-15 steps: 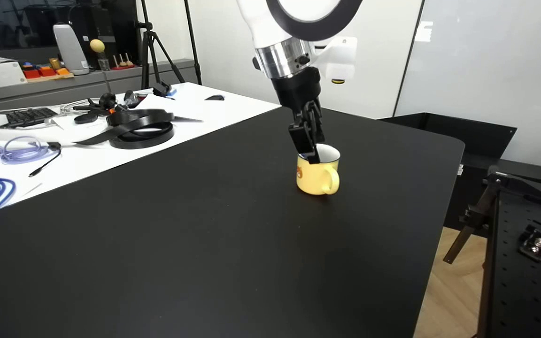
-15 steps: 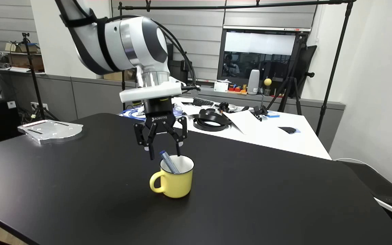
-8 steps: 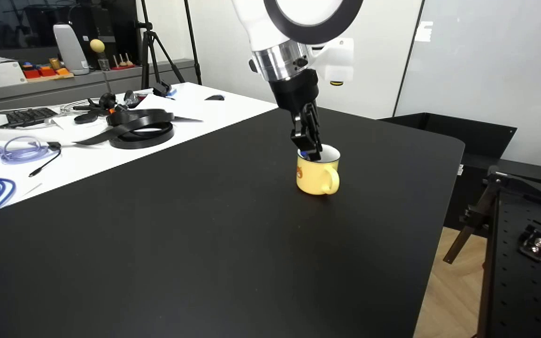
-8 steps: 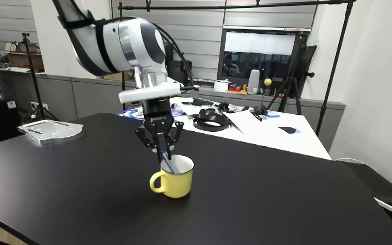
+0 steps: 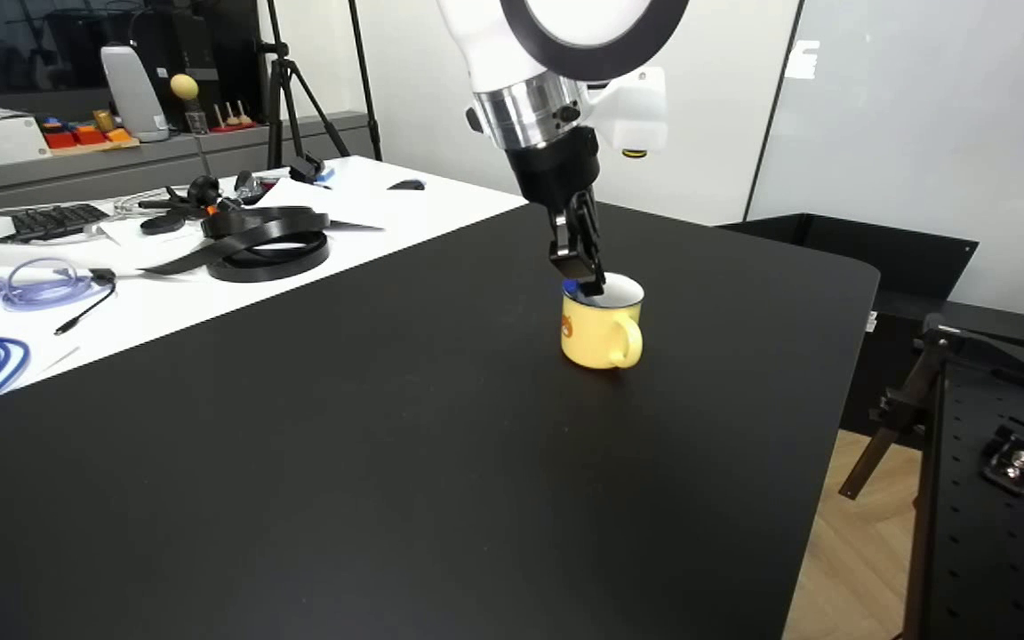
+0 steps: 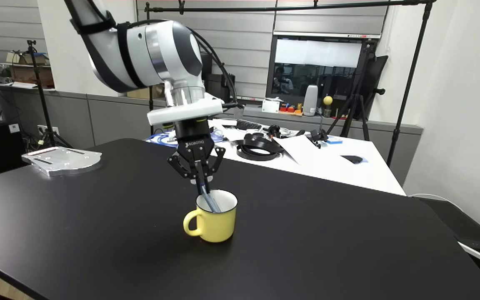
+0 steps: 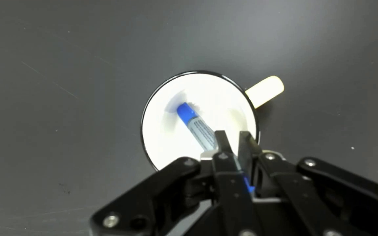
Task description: Take the marker out of the cup, put it on the table then put it back in the cup
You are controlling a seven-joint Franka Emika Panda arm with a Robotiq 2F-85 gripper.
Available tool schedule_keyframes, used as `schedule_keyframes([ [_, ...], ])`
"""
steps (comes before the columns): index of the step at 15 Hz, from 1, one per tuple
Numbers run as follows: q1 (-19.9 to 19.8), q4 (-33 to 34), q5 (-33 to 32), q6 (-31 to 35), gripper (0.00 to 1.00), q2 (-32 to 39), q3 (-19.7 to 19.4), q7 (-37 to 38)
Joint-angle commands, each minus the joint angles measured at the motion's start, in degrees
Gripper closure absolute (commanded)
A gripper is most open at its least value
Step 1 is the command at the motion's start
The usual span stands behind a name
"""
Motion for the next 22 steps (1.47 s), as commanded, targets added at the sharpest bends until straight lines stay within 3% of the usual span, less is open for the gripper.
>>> schedule_keyframes([
  [1,0.7,0.5,-2.4,0.0,0.53,-1.3,-0.1,0.4],
  [8,1.7,2.9,-2.8,0.2,0.05,-0.2,0.6,0.1],
  [10,1.7,2.8,-2.7,-0.2,0.00,-0.2,0.8,-0.2],
  [20,1.2,2.0,-2.8,-0.5,0.00,0.8,0.3,-0.1],
  [21,1.2,2.0,-2.7,-0.5,0.25,1.1,0.3,-0.1],
  [22,1.2,2.2,-2.8,-0.5,0.26,1.3,0.3,-0.1],
])
